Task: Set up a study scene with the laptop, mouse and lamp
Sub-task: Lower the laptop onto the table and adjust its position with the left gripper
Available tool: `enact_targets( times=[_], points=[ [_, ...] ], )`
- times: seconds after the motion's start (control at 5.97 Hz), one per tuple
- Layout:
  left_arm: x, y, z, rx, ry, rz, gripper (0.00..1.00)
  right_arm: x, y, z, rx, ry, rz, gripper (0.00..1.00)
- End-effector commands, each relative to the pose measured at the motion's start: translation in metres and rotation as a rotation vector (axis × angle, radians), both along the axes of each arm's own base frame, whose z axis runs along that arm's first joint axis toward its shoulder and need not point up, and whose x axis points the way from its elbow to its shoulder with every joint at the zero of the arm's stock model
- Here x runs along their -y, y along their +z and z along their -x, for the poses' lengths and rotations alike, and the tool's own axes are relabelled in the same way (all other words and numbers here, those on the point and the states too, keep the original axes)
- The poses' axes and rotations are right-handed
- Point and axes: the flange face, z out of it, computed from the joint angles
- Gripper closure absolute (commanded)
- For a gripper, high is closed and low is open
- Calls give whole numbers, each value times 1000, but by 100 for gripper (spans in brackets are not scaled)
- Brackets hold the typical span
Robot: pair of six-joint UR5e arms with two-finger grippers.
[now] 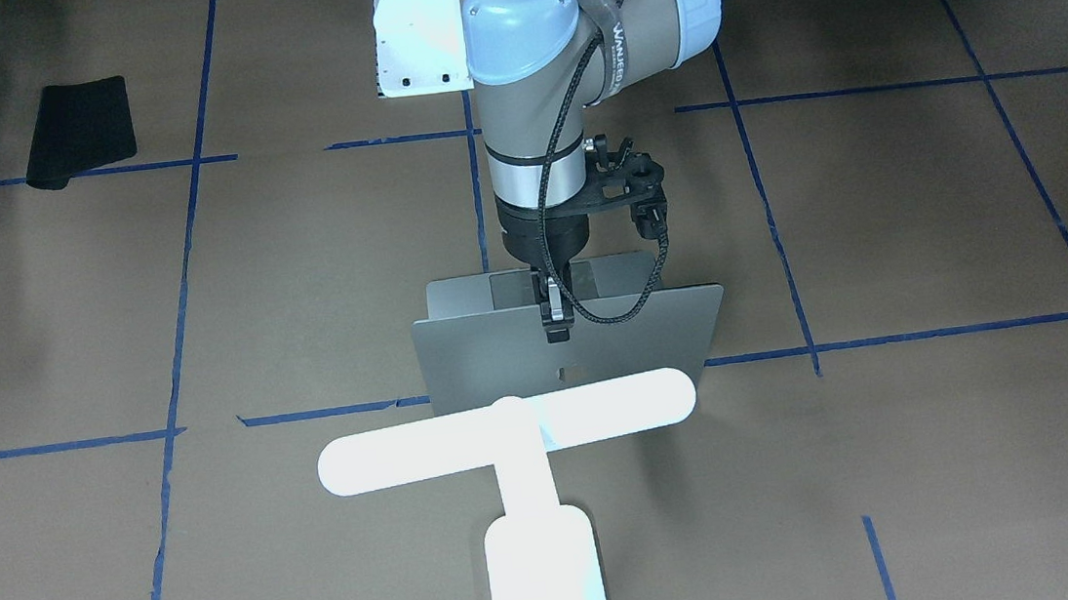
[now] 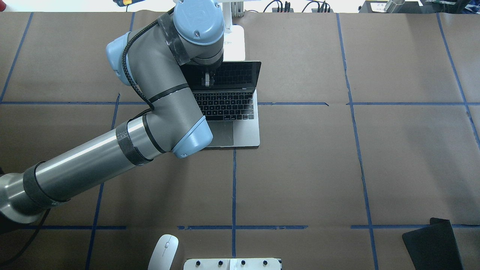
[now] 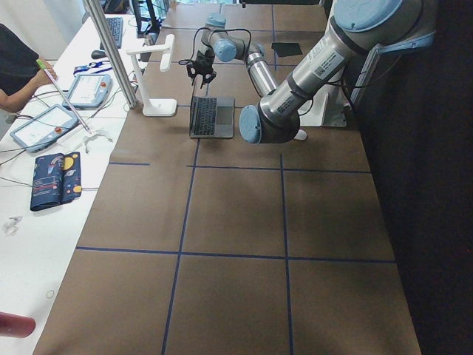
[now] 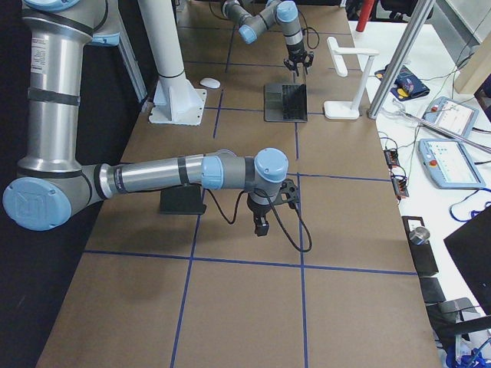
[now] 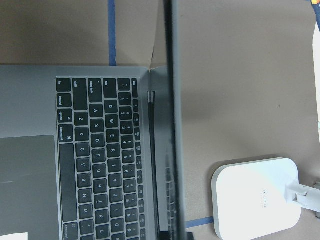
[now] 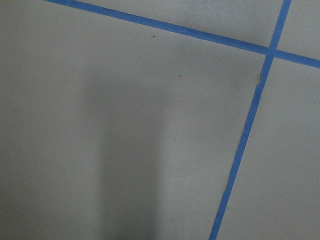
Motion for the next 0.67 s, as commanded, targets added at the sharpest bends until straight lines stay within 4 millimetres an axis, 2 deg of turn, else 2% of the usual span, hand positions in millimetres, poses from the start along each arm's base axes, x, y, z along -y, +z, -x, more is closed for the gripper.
enact_targets(
  times=[0.0,0.17,0.33,0.5],
  points=[
    [-8,-13,6,-22,86,-43,0,1,-3,1,7,20,21,0],
    [-21,-23,22,-37,166,-93,0,1,-11,6,66,53,61,0],
    [-38,-4,39,-49,177,-103,0,1,-26,8,77,74,65,0],
    [-56,-4,55,-81,228,-131,0,-1,-43,20,73,127,130,0]
  ],
)
